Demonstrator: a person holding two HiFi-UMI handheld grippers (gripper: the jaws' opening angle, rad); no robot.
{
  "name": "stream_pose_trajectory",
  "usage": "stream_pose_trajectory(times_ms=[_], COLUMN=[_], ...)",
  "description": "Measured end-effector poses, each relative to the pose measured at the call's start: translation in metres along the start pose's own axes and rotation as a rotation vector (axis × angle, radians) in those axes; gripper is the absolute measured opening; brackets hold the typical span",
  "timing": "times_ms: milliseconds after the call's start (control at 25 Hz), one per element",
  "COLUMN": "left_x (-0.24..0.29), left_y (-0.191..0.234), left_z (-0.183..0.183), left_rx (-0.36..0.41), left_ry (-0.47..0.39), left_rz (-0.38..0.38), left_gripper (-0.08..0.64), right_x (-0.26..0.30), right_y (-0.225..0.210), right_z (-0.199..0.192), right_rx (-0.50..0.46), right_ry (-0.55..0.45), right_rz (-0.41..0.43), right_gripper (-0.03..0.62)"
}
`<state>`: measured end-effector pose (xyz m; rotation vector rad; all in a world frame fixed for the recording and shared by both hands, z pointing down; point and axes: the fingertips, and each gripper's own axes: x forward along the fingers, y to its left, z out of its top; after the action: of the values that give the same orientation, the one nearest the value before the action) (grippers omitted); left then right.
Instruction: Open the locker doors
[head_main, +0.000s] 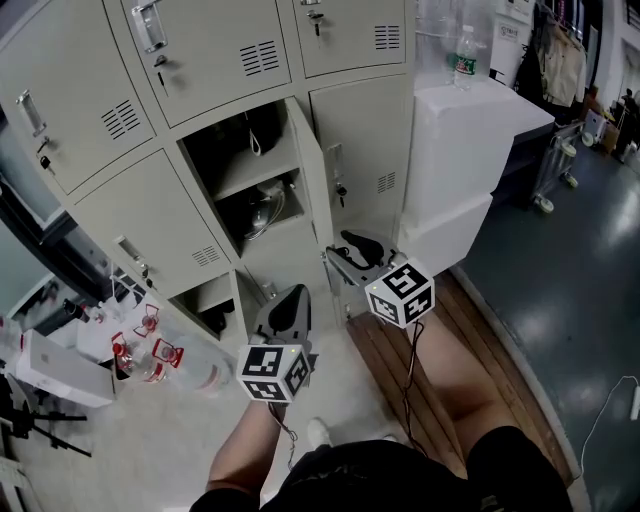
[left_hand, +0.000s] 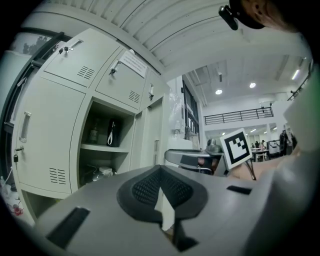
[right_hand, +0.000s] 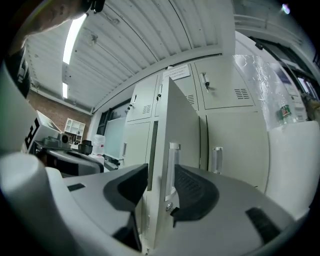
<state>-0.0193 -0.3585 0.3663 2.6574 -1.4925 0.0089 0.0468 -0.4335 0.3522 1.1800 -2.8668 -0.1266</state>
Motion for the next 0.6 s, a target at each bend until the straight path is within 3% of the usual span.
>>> stream_pose_trajectory(times_ms=[320, 600], left_x=[-0.006, -0.01], left_y=[-0.009, -0.01], left_z=[-0.001, -0.003], left_rx=[-0.005, -0.007], left_ry=[-0.003, -0.003], left_rz=[0.031, 0.072], left_gripper=[-0.002, -0.002], right_x=[0.013, 0.007], right_y=[0.0, -0.01], right_z=[-0.008, -0.013], right_rx=[-0.083, -0.019], right_ry=[0.059, 0.06], right_rz=[-0.113, -0.101], right_gripper=[0.148, 0.112])
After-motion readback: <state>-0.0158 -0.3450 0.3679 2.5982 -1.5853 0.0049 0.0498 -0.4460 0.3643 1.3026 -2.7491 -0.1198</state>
